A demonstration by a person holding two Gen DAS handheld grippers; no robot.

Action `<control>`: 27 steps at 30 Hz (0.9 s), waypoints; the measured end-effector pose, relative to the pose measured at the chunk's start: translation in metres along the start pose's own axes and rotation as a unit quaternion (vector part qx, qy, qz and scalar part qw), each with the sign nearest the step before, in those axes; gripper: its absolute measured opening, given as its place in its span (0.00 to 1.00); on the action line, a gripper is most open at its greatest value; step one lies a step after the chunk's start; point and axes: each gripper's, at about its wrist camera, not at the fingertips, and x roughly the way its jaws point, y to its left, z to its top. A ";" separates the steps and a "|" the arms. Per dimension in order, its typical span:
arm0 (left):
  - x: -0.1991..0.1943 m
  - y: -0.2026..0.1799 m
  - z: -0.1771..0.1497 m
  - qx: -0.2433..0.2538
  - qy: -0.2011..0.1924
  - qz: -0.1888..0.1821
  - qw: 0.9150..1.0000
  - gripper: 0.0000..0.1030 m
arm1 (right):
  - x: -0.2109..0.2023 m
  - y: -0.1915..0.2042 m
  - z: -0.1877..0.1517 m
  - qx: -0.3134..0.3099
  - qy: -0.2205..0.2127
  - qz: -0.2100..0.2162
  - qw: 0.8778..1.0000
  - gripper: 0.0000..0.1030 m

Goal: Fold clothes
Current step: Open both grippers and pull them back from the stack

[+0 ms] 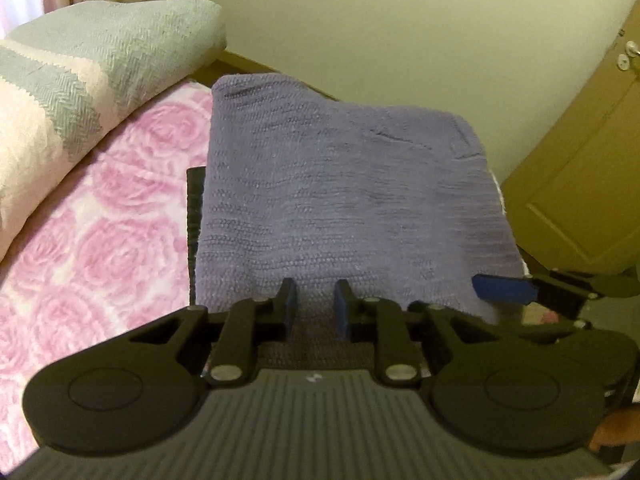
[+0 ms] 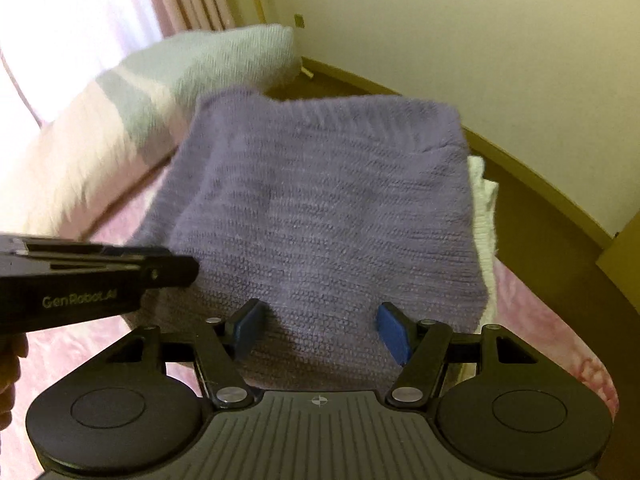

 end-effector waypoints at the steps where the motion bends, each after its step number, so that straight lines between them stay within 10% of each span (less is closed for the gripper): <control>1: 0.003 0.000 0.000 -0.002 0.004 0.003 1.000 0.20 | 0.005 -0.001 0.001 0.001 0.008 0.002 1.000 0.63; 10: -0.011 -0.014 -0.002 -0.026 0.000 0.030 0.999 0.20 | 0.008 0.000 0.004 0.001 0.019 0.010 1.000 0.63; 27: -0.208 -0.064 -0.096 -0.057 -0.019 0.101 0.993 0.44 | -0.182 0.037 -0.084 0.105 -0.044 -0.002 0.994 0.63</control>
